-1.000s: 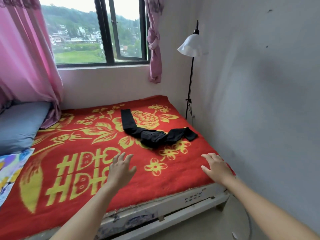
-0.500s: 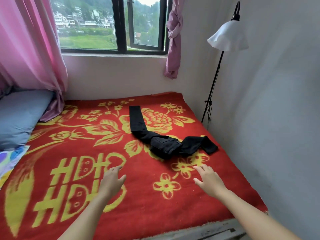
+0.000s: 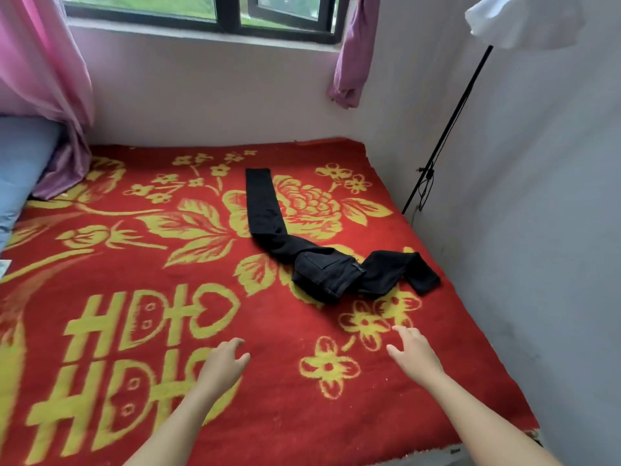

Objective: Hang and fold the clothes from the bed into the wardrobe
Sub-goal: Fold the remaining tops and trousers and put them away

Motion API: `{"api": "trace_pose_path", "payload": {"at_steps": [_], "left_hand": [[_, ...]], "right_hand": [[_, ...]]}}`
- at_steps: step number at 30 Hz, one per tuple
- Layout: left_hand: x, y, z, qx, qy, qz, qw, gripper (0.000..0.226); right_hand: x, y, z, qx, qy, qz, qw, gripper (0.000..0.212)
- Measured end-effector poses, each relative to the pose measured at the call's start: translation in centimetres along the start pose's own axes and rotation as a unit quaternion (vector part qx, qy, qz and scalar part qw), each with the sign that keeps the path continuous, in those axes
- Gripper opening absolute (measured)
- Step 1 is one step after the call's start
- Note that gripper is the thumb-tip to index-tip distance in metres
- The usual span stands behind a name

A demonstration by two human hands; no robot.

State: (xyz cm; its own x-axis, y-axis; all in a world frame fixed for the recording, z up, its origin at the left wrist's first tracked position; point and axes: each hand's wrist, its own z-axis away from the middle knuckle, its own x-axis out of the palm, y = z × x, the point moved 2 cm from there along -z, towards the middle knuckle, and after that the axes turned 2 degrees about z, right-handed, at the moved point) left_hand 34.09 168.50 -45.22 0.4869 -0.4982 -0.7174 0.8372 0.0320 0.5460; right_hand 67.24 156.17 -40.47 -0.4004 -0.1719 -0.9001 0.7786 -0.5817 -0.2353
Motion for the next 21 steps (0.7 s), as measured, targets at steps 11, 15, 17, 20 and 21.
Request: {"api": "trace_pose_path", "payload": {"at_steps": [11,15,17,20,21], "left_hand": [[6.6,5.0,-2.1,-0.074,-0.028,0.144,0.986,0.035],[7.3,6.4,-3.7,-0.111,-0.019,0.156,0.981,0.035],[7.7,6.7,-4.8,-0.138,-0.012,0.158,0.978,0.034],[8.5,8.0,-6.9,-0.157,-0.001,0.158,0.975,0.035],[8.7,8.4,-8.0,-0.159,0.004,0.164,0.973,0.034]], "right_hand": [[5.6,-4.0,-7.7,0.066,-0.116,-0.162,0.978,0.049],[6.2,-4.5,-12.1,0.131,-0.13,-0.302,0.935,0.046],[6.8,-4.2,-14.9,0.171,-0.14,-0.351,0.91,0.046],[7.9,-3.5,-19.0,0.221,-0.148,-0.397,0.879,0.049],[8.7,-3.6,-20.7,0.231,-0.158,-0.408,0.869,0.051]]}}
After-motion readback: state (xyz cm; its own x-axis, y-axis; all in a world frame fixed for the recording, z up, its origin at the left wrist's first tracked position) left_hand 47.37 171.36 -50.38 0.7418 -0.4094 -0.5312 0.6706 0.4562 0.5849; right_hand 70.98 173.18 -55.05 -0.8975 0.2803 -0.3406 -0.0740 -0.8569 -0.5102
